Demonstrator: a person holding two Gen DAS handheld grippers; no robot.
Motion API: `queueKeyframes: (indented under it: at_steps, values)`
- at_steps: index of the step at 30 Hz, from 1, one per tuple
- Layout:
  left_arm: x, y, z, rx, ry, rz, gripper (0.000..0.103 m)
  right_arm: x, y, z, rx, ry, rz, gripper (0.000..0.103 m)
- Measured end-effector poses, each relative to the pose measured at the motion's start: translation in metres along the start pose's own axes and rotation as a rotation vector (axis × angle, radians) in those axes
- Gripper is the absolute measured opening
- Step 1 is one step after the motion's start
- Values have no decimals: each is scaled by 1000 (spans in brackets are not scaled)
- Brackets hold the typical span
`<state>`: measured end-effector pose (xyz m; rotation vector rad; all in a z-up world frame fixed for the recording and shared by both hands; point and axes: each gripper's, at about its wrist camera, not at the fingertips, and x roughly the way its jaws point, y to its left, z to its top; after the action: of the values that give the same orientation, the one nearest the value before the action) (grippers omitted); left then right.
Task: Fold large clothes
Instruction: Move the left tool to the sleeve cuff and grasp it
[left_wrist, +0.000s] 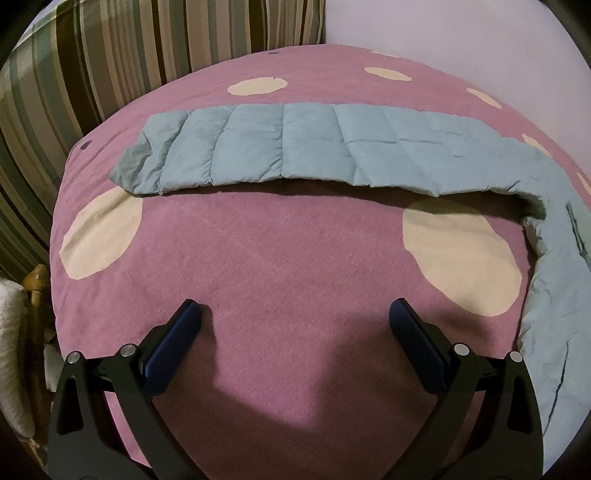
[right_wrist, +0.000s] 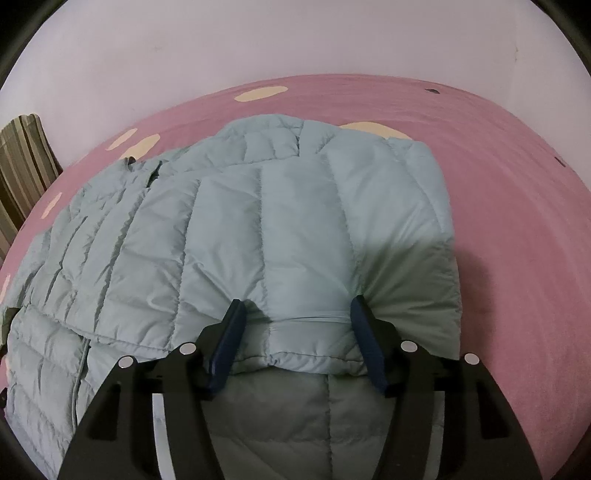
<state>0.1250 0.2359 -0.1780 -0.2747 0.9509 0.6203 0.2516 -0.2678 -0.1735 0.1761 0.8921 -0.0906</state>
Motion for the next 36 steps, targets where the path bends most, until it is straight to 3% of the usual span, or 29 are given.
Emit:
queueKeyframes:
  at_steps: [8,11,17,25,30,36]
  values:
    - [-1,20,9,-58,-26,-58,101,0,2,0,-12,-7,-8,60]
    - [7,42,21,-145,-27,-81,101,2,1,0,-14,-6,-7,60]
    - [24,89,46,-337,-70,-205,100,2,2,0,-17,-7,-9,61]
    - [48,127,72,-500,-122,-340,76,2,2,0,-26,-8,-18,61]
    - [65,153,81,-609,-109,-435,42,2,2,-1,-27,-9,-20,61]
    - [64,159,81,-636,-94,-432,39,2,2,0,-27,-9,-20,61]
